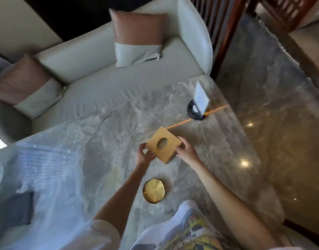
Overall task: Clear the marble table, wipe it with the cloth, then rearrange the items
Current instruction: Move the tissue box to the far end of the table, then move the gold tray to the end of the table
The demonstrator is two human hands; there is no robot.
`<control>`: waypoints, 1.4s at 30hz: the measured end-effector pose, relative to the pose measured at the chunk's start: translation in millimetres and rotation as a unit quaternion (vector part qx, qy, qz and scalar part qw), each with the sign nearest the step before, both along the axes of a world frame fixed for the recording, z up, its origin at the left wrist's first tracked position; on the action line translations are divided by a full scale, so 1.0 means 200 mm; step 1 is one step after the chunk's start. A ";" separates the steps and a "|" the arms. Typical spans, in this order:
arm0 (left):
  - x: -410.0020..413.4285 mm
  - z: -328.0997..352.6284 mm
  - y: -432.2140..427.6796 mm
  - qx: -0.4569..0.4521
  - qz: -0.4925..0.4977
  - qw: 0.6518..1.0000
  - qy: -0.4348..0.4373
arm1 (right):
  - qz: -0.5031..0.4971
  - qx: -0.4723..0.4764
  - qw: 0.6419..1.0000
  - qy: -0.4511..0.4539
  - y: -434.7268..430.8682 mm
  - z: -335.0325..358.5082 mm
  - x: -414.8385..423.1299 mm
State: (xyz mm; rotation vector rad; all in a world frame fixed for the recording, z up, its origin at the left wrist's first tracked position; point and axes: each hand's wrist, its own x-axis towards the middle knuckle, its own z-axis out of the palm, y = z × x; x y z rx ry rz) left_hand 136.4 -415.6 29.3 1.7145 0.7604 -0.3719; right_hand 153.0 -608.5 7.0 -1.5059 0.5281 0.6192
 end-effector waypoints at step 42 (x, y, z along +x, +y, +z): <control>-0.98 0.06 0.30 0.164 -0.065 0.981 0.078 | -0.044 -0.017 0.991 0.123 -0.05 -0.07 -0.86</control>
